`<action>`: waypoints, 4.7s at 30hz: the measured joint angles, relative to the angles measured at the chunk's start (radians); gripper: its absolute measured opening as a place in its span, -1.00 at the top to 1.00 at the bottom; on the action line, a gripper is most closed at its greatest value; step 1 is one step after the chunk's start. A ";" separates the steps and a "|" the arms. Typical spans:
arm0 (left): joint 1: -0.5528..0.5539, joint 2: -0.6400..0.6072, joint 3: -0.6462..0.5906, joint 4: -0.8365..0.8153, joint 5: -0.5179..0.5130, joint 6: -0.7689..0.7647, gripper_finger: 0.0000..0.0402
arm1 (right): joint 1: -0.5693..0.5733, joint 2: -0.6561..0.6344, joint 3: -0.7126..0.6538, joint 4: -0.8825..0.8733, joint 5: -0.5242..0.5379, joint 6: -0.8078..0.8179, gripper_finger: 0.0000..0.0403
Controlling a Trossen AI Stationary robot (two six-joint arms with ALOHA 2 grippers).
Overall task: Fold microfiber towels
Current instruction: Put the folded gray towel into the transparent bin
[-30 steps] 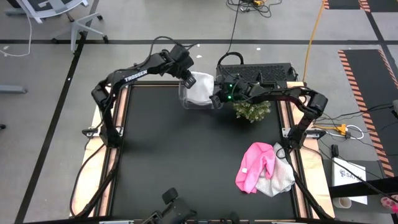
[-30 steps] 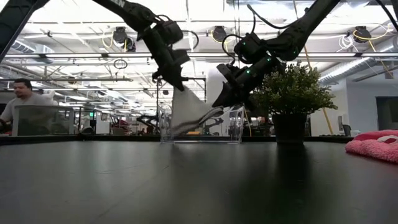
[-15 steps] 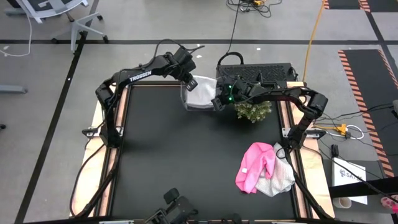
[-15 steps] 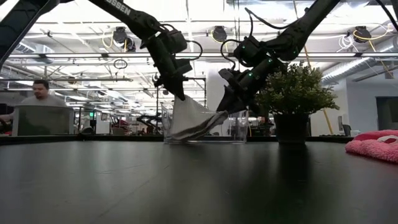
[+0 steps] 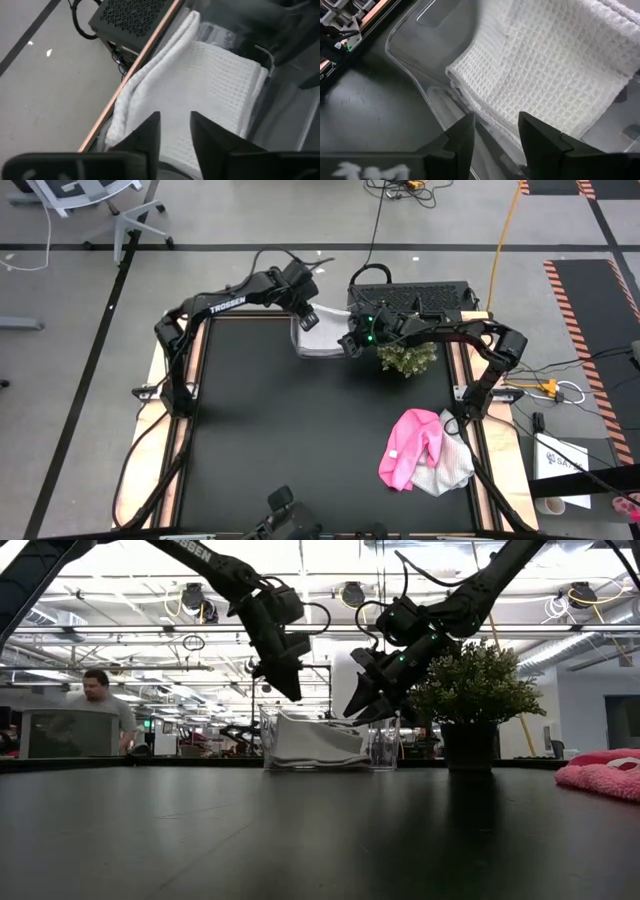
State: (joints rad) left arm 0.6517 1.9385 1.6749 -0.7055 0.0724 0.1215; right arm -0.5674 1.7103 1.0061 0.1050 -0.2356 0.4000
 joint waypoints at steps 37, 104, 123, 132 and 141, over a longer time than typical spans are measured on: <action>-0.457 -0.674 -0.280 -0.673 -0.514 -0.629 0.34 | 0.092 0.169 0.559 -0.472 0.080 -0.397 1.00; -0.588 -1.004 -0.654 -0.516 -0.625 -0.908 0.34 | 0.030 0.292 0.708 -0.852 0.267 -0.785 0.79; -0.588 -1.004 -0.653 -0.516 -0.623 -0.863 0.34 | -0.083 0.346 0.708 -0.864 0.363 -0.756 0.16; -0.588 -1.004 -0.653 -0.516 -0.623 -0.830 0.34 | -0.079 0.417 0.708 -0.846 0.339 -0.760 0.16; -0.588 -1.004 -0.653 -0.515 -0.623 -0.886 0.34 | -0.079 0.427 0.708 -0.838 0.342 -0.789 0.36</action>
State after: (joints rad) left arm 0.0639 0.9348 1.0214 -1.2208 -0.5510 -0.7648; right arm -0.6460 2.1377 1.7142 -0.7332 0.1068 -0.3892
